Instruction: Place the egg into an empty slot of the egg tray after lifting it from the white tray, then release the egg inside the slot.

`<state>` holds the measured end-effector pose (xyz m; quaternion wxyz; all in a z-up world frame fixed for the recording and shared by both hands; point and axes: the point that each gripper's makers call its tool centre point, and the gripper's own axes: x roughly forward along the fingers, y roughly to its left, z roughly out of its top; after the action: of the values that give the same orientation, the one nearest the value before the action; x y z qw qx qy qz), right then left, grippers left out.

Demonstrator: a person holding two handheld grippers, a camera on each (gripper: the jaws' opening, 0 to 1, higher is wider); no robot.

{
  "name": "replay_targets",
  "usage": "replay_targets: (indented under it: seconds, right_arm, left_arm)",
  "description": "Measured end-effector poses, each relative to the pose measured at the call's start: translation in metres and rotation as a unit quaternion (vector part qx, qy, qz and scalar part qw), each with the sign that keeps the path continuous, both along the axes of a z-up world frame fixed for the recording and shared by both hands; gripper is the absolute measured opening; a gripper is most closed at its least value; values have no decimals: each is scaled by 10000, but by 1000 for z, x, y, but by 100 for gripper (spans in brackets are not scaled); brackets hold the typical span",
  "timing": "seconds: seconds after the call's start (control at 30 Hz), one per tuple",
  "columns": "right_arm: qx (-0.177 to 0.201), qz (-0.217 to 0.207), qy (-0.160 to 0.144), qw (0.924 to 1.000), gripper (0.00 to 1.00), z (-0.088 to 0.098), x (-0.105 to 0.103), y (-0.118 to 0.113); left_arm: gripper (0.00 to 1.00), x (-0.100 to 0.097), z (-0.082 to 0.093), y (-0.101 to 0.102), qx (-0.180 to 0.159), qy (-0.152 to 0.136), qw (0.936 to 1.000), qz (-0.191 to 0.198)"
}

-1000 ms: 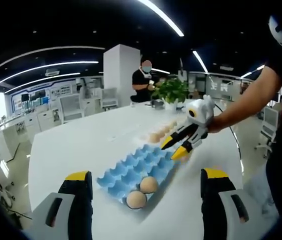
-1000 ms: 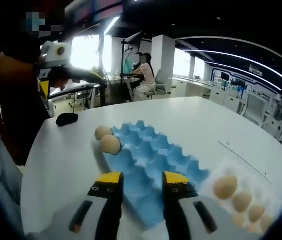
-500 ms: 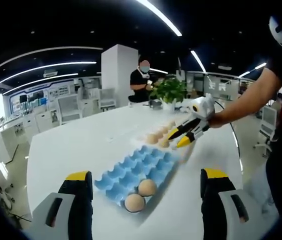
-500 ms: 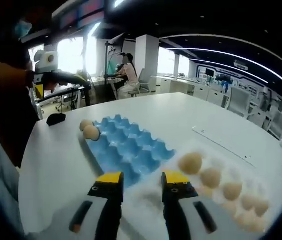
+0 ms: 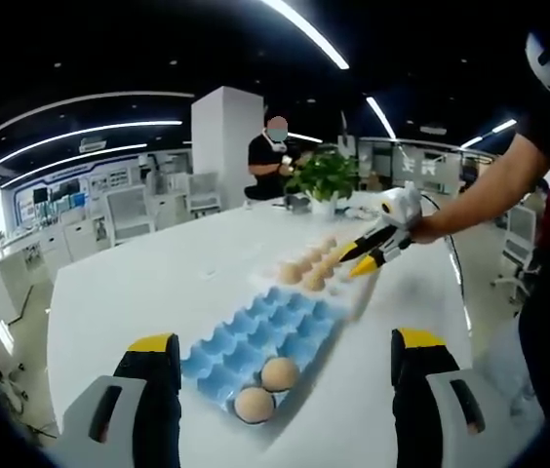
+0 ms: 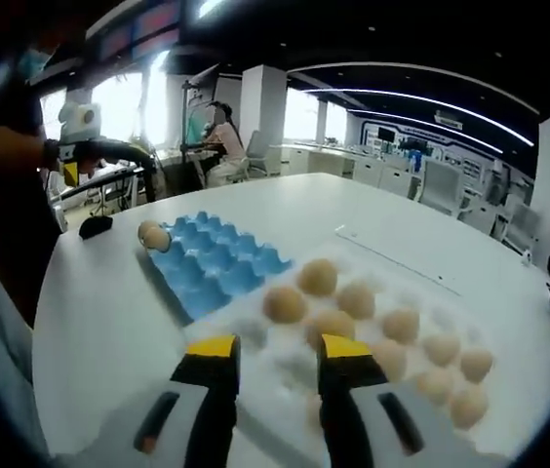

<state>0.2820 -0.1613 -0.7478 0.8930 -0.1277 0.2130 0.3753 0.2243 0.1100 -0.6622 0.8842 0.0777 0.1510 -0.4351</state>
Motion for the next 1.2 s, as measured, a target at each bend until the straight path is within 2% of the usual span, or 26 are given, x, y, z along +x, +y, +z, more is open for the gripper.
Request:
replay_targets:
  seconds: [0.23,0.43,0.83,1.1,1.2]
  right_arm:
    - [-76,-214,-2,9997,34,-1,-1,-29]
    - [-116,-321,25,9994,34,-5,-1,-43]
    - [-282,-243,164,9992,33,-22,0,-51]
    - [-496,79,169,9986,32,-28,4,-46]
    - [-519,203,220,9982,31,-28,0,-42]
  left_arm:
    - [92,0,1,-2,25,0,10000,-25]
    - [92,1,1,-4,41,-1,10000,-36]
    - [92,-1,0,-5,108,23,9999,-26]
    - [91,-3,-1,-2,132,56,9999,34]
    - [91,-3,0,-2,144,57,9999,56]
